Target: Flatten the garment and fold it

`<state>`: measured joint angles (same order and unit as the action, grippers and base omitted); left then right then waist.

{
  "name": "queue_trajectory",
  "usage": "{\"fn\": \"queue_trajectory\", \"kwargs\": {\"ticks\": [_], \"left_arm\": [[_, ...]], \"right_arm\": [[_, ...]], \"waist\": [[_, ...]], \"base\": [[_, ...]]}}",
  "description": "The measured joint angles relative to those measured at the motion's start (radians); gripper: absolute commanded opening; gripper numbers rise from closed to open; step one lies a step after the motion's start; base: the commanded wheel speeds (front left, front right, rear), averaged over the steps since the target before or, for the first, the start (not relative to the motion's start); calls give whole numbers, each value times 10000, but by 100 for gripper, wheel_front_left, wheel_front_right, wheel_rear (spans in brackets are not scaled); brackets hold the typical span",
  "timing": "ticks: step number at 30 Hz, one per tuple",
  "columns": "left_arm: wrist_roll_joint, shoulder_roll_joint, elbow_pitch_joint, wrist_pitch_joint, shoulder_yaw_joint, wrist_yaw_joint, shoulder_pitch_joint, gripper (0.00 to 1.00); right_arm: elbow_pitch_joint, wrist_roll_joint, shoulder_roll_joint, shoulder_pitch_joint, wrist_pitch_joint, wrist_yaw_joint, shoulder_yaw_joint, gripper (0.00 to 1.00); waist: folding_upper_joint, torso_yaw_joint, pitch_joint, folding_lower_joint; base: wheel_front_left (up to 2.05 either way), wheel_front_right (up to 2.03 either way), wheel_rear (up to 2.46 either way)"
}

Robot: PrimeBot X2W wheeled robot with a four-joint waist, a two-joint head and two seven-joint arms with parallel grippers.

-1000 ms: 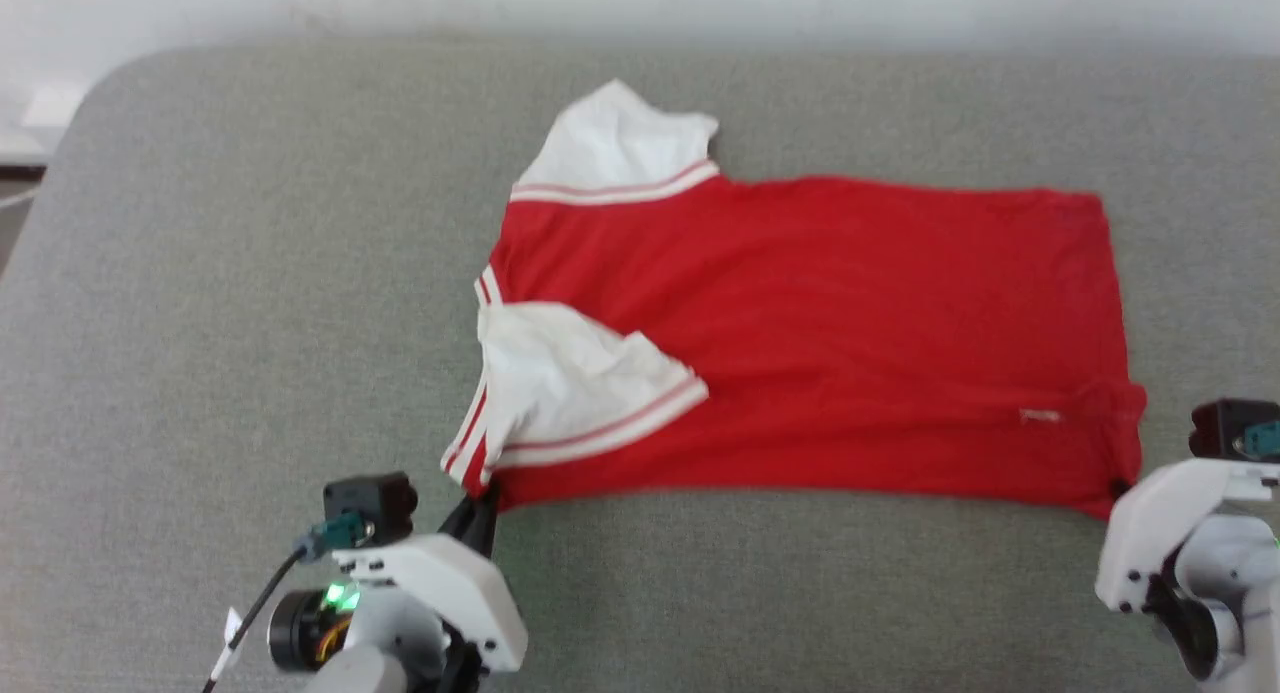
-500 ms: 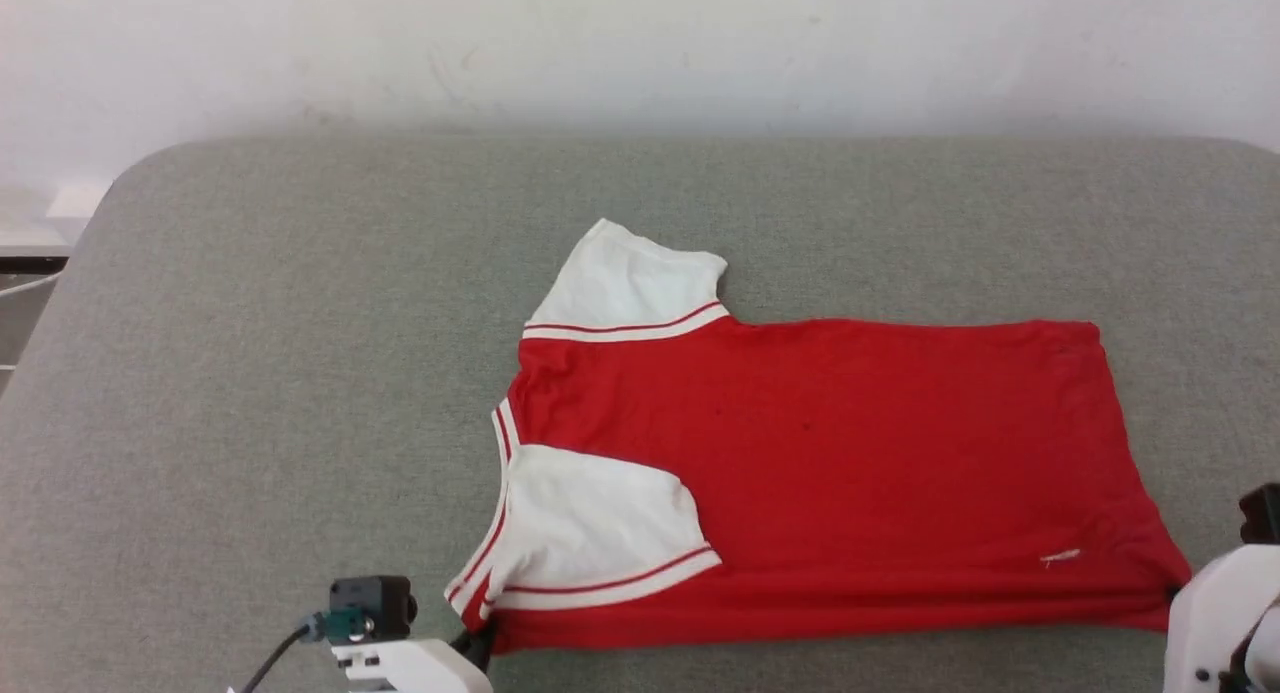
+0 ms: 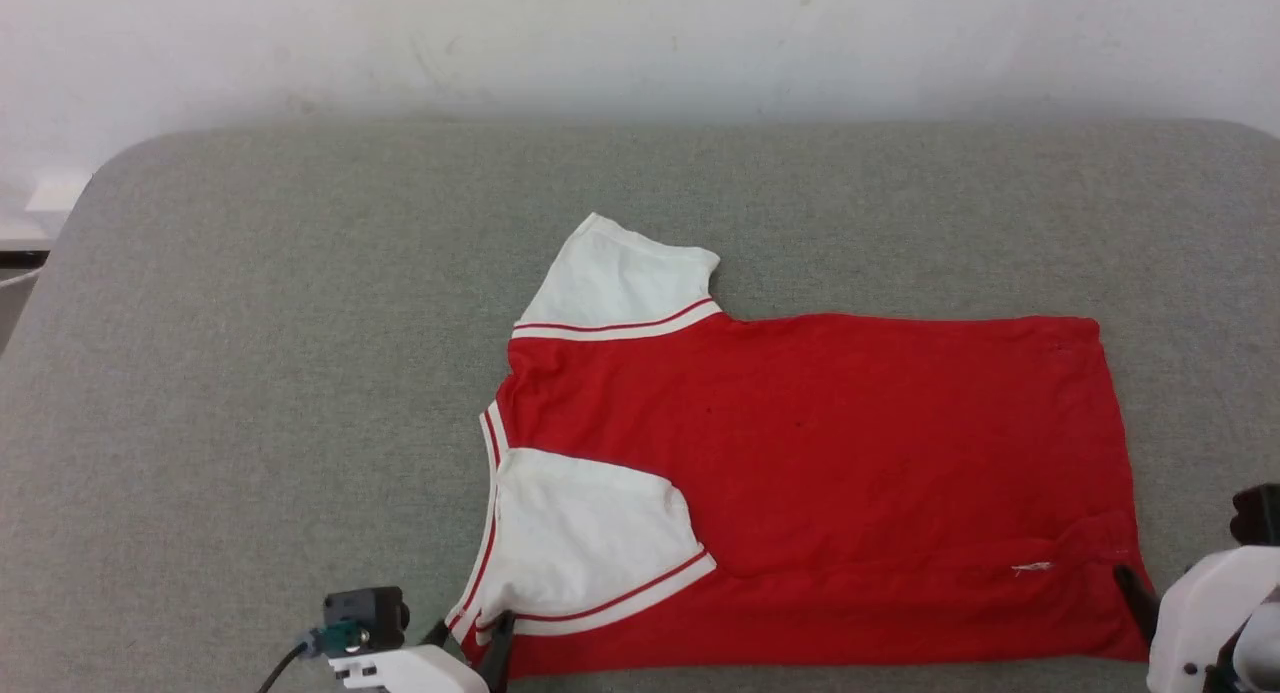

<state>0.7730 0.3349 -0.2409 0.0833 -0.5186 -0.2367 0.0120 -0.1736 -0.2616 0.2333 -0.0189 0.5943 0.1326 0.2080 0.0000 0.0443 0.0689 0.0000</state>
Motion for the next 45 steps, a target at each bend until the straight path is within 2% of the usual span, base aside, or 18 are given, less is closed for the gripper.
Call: {"fn": "queue_trajectory", "kwargs": {"ticks": [4, 8, 12, 17, 21, 29, 32, 36, 40, 45], "left_arm": [[-71, -35, 242, -1018, 297, 341, 169, 100], [-253, -59, 784, -2167, 535, 669, 416, 100], [-750, -109, 1340, -3135, 848, 780, 750, 100], [-1354, -194, 1812, -3373, 1250, 943, 987, 100], [-1760, 29, 1758, -3296, 1101, 1158, 1446, 100], [-2127, 1141, 1319, -1034, 986, 1319, 3478, 100], [-2286, 1611, 1177, 58, 821, 1726, 4641, 100], [-2042, 2140, 690, 2048, 750, 2318, 6307, 100], [-1641, 2439, -163, 3875, 690, 2775, 7822, 100], [-1361, 2617, -1400, 5741, 550, 2970, 9162, 100]], "right_arm": [[483, -29, -25, 285, -1122, 2, 36, 100], [1348, -399, -355, 595, -2433, -10, 92, 100], [2286, -295, -491, 634, -3793, -10, -140, 100], [2961, -378, -665, 561, -4886, -10, -596, 100], [3342, -211, -867, 549, -5549, -10, -713, 100], [3459, -33, -1367, 815, -6044, -10, -1306, 100], [3394, 0, -1442, 988, -6134, -10, -1576, 100], [3246, -38, -1507, 1285, -6220, -10, -2107, 100], [3055, -163, -1576, 1642, -6483, -10, -2391, 100], [2696, -353, -1674, 2027, -6686, -10, -2696, 100]], "waist": [[0, -67, -148, 0], [0, -168, -262, 0], [0, -312, -292, -1], [0, -477, -143, -1], [0, -608, 170, 0], [0, -1173, 1067, 1], [0, -1488, 1466, 1], [0, -1935, 2073, 2], [0, -2391, 2695, 3], [0, -3012, 3364, 2]], "base": [[0, 0, 0], [0, 0, 0], [0, 0, 0], [0, 0, 0], [0, 0, 0], [0, 0, 0], [0, 0, 0], [0, 0, 0], [0, 0, 0], [0, 0, 0]]}}
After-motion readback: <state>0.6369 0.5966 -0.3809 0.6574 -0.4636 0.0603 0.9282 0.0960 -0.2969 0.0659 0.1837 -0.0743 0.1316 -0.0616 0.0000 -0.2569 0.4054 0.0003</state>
